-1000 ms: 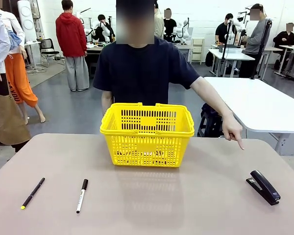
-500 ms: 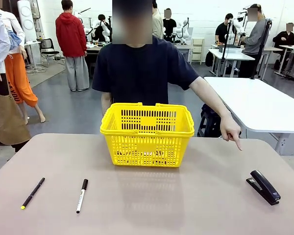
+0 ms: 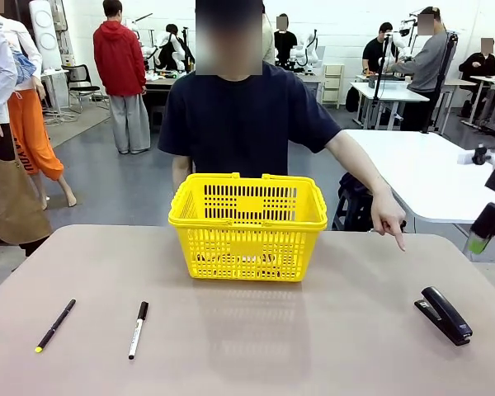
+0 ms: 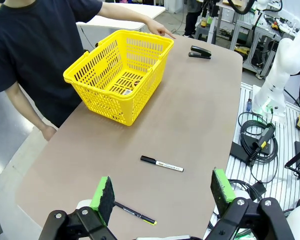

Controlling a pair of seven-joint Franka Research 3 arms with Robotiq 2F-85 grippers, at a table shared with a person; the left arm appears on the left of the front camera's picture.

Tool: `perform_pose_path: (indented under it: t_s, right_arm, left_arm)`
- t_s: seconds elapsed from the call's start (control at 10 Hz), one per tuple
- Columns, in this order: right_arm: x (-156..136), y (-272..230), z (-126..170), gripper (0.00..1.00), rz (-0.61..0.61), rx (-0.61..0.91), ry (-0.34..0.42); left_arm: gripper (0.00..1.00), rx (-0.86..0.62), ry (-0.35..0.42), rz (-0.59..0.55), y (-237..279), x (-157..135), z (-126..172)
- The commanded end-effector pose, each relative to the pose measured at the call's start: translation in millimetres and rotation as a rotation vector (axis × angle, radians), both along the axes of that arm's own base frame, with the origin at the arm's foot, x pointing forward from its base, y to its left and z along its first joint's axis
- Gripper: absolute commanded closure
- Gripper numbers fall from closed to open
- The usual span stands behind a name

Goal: Place the items the person wants into the basket.
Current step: Pick up the item the person points to and place it in the Market Basket.

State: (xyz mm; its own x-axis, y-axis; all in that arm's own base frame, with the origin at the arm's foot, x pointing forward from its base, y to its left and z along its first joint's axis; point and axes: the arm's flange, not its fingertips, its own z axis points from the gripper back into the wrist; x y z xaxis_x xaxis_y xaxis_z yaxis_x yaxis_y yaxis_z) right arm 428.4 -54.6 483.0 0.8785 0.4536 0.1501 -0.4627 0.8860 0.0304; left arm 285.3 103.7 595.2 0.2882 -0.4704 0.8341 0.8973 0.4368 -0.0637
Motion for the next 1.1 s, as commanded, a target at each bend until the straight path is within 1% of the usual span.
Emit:
perform_pose_path:
  t_s: [0.0,0.1,0.2,0.3,0.6,0.9,1.0]
  right_arm:
    - [-4.4,1.6,-38.7,0.00,0.087,-0.010,-0.018]
    - [0.8,5.5,-53.7,0.00,0.140,-0.004,-0.014]
    - [11.0,6.9,-69.5,0.00,0.141,-0.020,0.029]
    - [18.2,7.2,-79.1,0.00,0.143,-0.026,0.068]
    - [38.7,10.1,-99.7,0.00,0.161,-0.003,0.120]
    - [45.1,14.7,-116.2,0.00,0.190,0.009,0.162]
    - [41.9,17.7,-120.0,0.00,0.207,-0.004,0.173]
  left_arm:
    - [0.00,-0.017,-0.021,-0.014,0.8,0.8,-0.5]
    - [0.00,-0.017,-0.021,-0.014,0.8,0.8,-0.5]
    - [0.00,-0.017,-0.021,-0.014,0.8,0.8,-0.5]
    - [0.00,-0.017,-0.021,-0.014,0.8,0.8,-0.5]
    - [0.00,-0.017,-0.021,-0.014,0.8,0.8,-0.5]
    - [0.00,-0.017,-0.021,-0.014,0.8,0.8,-0.5]
    - [0.00,-0.017,-0.021,-0.014,0.8,0.8,-0.5]
